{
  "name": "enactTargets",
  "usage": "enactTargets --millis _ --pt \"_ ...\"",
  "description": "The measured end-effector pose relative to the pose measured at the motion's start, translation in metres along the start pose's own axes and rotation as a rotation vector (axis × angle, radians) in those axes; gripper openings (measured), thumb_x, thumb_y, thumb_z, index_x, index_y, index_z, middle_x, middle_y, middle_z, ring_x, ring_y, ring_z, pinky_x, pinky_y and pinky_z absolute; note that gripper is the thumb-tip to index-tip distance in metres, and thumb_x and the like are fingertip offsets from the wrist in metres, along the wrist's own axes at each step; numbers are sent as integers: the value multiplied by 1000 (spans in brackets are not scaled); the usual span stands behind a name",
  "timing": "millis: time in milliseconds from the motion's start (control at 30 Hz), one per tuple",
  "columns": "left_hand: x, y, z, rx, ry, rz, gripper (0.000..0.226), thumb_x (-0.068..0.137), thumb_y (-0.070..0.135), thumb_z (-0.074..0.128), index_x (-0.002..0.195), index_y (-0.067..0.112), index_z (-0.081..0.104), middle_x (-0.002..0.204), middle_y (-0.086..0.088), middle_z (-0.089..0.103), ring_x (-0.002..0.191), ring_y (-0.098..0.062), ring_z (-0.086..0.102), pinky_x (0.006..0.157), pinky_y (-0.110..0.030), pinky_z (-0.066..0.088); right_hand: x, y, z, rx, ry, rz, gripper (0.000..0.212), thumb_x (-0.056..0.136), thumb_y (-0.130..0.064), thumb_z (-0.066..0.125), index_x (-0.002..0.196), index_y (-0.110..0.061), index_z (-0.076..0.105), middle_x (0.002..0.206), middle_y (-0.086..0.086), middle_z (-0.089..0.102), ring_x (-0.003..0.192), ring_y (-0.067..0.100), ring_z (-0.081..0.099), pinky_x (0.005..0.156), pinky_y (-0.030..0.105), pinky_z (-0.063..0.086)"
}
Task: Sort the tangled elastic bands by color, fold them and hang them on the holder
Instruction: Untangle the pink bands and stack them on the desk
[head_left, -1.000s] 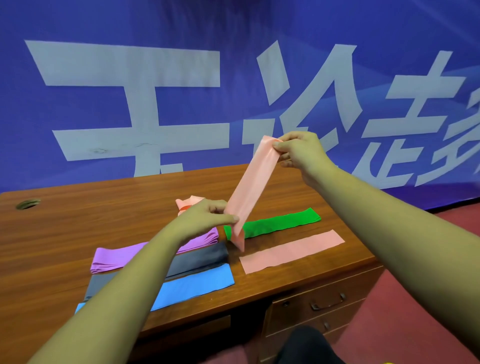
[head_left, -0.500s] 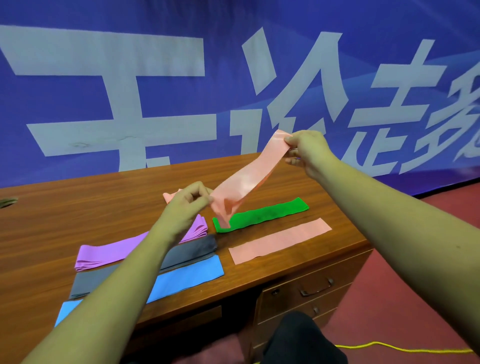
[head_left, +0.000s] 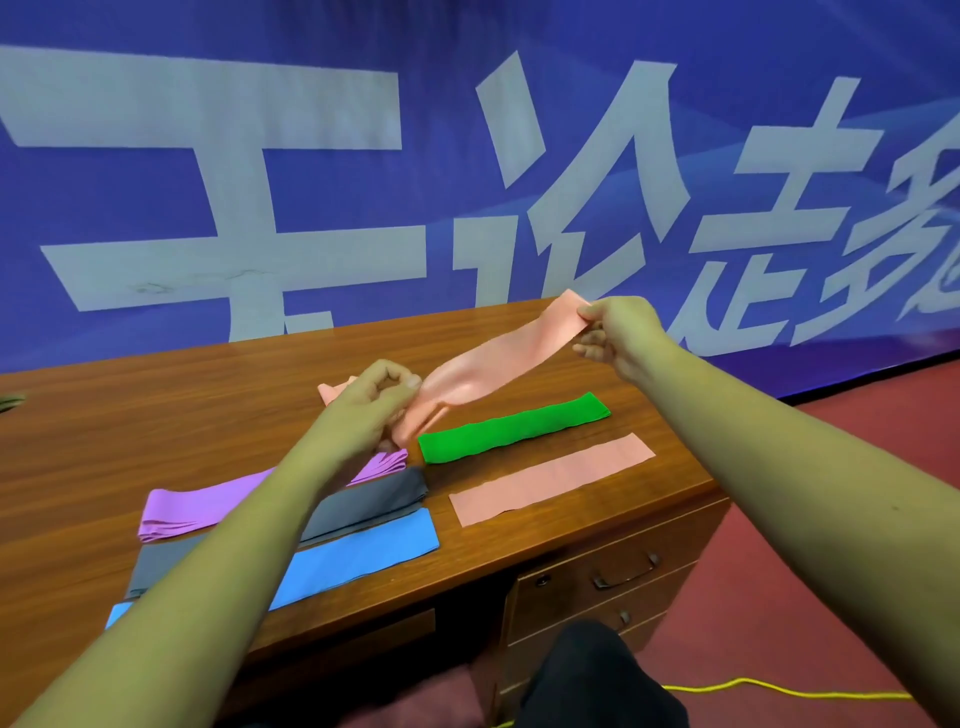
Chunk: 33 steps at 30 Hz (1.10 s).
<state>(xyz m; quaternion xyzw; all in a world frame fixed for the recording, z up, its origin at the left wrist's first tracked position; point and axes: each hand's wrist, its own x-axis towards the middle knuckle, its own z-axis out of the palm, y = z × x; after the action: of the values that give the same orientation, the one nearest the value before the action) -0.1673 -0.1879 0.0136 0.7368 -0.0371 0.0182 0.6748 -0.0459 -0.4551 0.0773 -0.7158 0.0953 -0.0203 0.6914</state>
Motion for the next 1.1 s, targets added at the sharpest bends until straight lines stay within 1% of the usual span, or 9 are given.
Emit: enactTargets --millis 100,167,333,433,567,700,967,1033,1100 --pt "-2 0 -6 -56 -62 -164 35 81 29 69 109 9 66 72 0 67 55 -9 54 46 -18 42 -1 0 2 22 -36 -19 15 95 -8 56 107 -1 59 86 12 64 63 15 65 62 29 60" --pt "-5 0 -8 -108 -91 -216 33 79 19 71 108 4 68 76 -5 69 57 -10 61 48 -18 47 -3 0 4 41 -68 -28 13 95 -8 55 105 -3 61 89 12 66 71 18 66 68 31 60" --pt "-9 0 -11 -128 -128 -153 35 71 24 74 100 5 72 75 -4 69 65 -12 63 59 -22 53 -2 6 5 111 -108 7 8 93 -5 57 101 -5 59 98 13 67 89 24 68 66 32 58" --pt "-11 3 -10 -263 -105 -79 26 68 30 78 83 15 64 75 -7 69 49 -9 51 36 -15 36 -2 12 3 176 -149 59 7 93 -3 56 99 -6 56 103 15 67 96 27 68 69 33 57" --pt "-11 2 -13 -230 -75 -55 51 61 38 87 90 8 58 96 -22 73 47 -13 46 31 -16 32 1 22 0 271 -227 109 9 93 0 55 101 -3 60 111 19 67 102 29 65 78 34 56" --pt "-15 -2 -16 -43 -65 -70 44 83 20 70 108 -10 49 98 -20 74 59 -21 54 41 -19 43 1 27 -7 262 -363 200 12 94 1 55 105 1 61 110 18 66 103 26 65 83 32 58" --pt "-18 -5 -18 -28 -185 -119 8 81 19 67 84 13 72 100 -10 73 87 -19 70 54 -23 57 11 16 -11 193 -247 100 8 93 -4 59 99 -8 62 106 15 69 104 27 67 93 38 55" --pt "-17 -4 -19 76 -188 -91 11 87 18 64 87 14 74 102 -3 73 88 -16 69 63 -26 59 12 15 -8 170 -228 78 11 92 -4 59 102 -8 62 107 14 69 103 26 68 90 38 56" --pt "-15 -5 -23 383 -173 48 12 90 21 65 89 15 75 112 8 67 100 -8 62 79 -26 55 14 16 -8 155 -207 68 11 92 -3 59 101 -9 62 106 14 68 100 26 67 87 37 57"
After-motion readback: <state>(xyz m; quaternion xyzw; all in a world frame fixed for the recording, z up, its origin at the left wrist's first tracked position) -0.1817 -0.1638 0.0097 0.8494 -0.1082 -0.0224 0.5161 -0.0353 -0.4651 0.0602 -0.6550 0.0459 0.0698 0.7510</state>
